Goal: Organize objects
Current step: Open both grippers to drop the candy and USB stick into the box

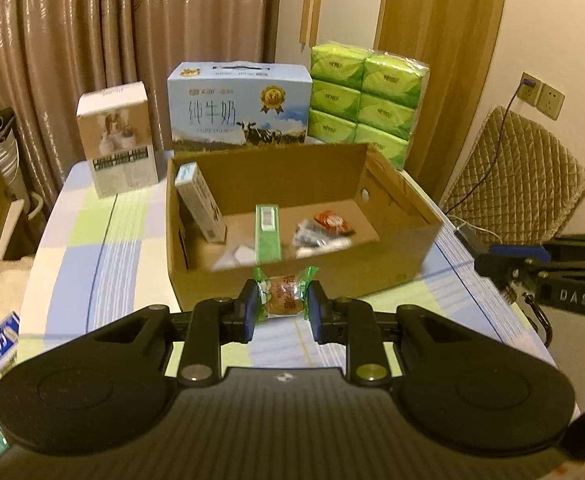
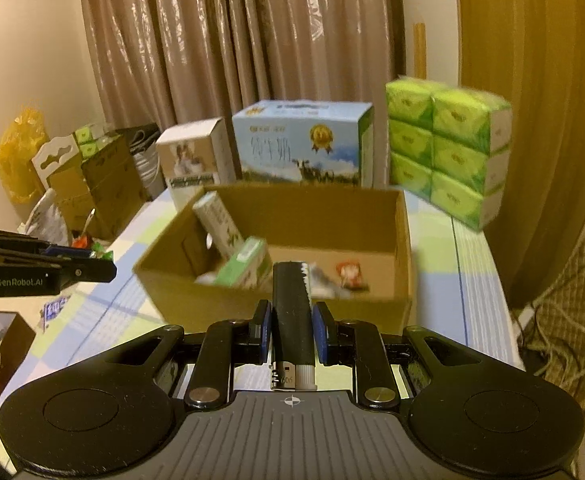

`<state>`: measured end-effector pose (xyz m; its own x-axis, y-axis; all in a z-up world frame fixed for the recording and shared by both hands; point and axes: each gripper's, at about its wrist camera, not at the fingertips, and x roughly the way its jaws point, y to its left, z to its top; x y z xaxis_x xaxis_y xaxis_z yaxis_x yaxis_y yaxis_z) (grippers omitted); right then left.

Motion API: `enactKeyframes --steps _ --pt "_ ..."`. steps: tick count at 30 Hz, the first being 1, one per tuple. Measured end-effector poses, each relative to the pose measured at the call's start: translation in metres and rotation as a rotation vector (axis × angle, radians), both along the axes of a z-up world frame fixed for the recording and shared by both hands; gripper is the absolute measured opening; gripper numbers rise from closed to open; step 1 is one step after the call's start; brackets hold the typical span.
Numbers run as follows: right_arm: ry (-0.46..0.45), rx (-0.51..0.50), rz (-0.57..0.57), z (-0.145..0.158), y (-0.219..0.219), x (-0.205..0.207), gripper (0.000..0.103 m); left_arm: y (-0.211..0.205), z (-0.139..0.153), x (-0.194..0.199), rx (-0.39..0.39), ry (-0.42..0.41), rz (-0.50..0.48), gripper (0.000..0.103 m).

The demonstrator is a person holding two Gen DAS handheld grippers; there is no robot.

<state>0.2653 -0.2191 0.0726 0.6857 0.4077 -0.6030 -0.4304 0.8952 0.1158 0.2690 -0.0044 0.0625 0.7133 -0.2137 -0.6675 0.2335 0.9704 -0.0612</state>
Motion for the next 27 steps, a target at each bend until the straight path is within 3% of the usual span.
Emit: enactKeyframes --steps 8,20,22,24,27 --pt "0.000 0.004 0.002 0.010 0.020 0.062 0.019 0.011 0.000 0.068 0.041 0.009 0.023 0.021" --pt "0.057 0.019 -0.038 -0.018 0.028 0.112 0.019 0.005 -0.035 0.133 0.065 0.067 0.021 0.022" --pt "0.063 0.020 -0.042 -0.022 0.027 0.115 0.019 0.005 -0.042 0.141 0.062 0.078 0.032 0.024" --pt "0.070 0.022 -0.046 -0.025 0.026 0.116 0.019 0.008 -0.049 0.148 0.058 0.088 0.056 0.034" --pt "0.075 0.020 -0.046 -0.029 0.024 0.116 0.019 0.014 -0.053 0.150 0.047 0.086 0.083 0.035"
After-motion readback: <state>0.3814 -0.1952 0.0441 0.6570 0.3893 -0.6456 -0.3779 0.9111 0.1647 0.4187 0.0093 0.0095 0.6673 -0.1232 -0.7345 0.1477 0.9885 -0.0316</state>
